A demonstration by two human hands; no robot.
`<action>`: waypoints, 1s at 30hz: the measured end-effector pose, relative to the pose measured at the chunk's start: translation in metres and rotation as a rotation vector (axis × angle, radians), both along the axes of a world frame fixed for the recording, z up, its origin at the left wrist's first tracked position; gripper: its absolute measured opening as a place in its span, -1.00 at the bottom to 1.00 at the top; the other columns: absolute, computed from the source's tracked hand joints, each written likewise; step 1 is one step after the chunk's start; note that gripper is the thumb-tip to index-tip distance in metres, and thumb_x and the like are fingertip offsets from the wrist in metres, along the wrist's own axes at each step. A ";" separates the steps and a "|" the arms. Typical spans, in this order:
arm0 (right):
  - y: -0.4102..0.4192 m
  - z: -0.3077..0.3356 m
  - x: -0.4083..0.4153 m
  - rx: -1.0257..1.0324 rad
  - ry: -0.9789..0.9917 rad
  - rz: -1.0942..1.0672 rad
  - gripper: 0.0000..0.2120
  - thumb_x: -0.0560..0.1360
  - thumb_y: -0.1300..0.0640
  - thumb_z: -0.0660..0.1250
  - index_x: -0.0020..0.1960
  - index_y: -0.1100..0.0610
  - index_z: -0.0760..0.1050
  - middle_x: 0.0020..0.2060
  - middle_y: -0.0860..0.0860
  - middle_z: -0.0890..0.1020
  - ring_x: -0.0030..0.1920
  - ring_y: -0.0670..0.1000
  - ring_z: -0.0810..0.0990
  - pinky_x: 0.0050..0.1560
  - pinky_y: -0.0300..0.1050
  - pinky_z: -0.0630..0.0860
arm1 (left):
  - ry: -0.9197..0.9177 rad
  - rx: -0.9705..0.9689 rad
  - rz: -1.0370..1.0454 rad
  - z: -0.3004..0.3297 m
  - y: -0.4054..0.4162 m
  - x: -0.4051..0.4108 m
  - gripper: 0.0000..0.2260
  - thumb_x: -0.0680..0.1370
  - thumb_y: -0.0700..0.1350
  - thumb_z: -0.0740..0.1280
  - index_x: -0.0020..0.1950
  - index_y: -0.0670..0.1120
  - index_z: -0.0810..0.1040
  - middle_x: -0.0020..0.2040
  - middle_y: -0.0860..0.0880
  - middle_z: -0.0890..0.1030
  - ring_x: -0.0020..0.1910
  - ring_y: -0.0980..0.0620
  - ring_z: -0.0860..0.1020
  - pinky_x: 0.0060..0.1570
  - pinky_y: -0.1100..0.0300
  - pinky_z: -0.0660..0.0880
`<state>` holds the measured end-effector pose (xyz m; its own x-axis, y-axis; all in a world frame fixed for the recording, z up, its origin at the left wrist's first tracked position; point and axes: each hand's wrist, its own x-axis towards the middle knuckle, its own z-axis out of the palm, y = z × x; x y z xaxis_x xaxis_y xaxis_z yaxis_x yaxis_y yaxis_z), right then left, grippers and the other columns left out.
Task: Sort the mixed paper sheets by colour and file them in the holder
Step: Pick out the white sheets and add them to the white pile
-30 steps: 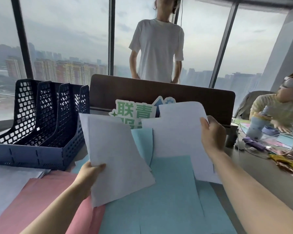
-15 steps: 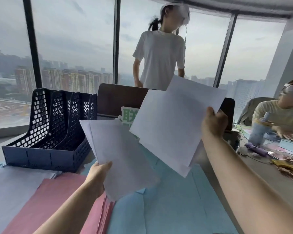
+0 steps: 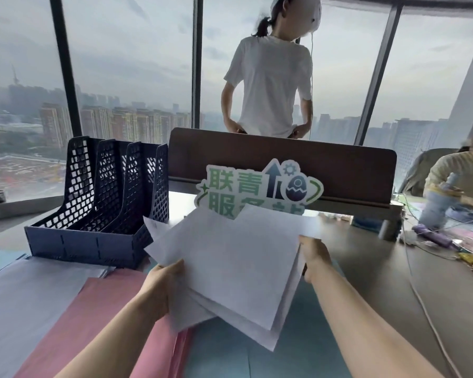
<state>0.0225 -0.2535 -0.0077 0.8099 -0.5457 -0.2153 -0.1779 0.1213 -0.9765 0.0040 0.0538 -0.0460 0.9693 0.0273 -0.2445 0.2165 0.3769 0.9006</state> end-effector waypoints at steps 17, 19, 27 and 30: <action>0.047 -0.033 0.007 -0.108 0.229 0.612 -0.53 0.36 0.00 0.56 0.17 0.21 0.61 0.05 0.13 0.69 0.09 0.16 0.67 0.18 0.12 0.57 | 0.095 0.287 -0.324 0.006 0.031 0.007 -0.73 0.51 -0.20 0.40 0.17 -0.30 0.58 0.01 -0.33 0.66 -0.18 -0.23 0.68 -0.09 -0.14 0.63; 0.057 -0.034 0.008 -0.225 0.172 0.558 -0.74 0.40 0.25 0.51 0.06 0.29 0.59 -0.08 0.17 0.70 -0.08 0.17 0.70 0.04 0.08 0.63 | 0.096 0.265 -0.343 0.006 0.032 0.008 -0.71 0.49 -0.19 0.42 0.18 -0.26 0.58 0.02 -0.32 0.67 -0.15 -0.24 0.68 -0.10 -0.12 0.63; 0.077 -0.038 0.010 -0.283 0.076 0.394 -0.87 0.46 0.15 0.45 -0.05 0.19 0.60 -0.09 0.10 0.69 -0.07 0.13 0.68 0.05 -0.03 0.61 | 0.120 0.417 -0.348 0.007 0.027 0.012 -0.75 0.47 -0.36 0.38 0.15 -0.32 0.56 -0.14 -0.28 0.69 -0.30 -0.20 0.67 -0.33 0.01 0.62; 0.075 -0.042 0.011 -0.318 0.047 0.343 -0.90 0.48 0.16 0.42 -0.21 0.08 0.57 -0.12 0.07 0.69 -0.08 0.11 0.67 0.03 -0.03 0.59 | 0.083 0.478 -0.307 0.008 0.024 0.013 -0.72 0.41 -0.41 0.40 0.13 -0.32 0.59 -0.15 -0.24 0.69 -0.29 -0.17 0.65 -0.33 0.06 0.63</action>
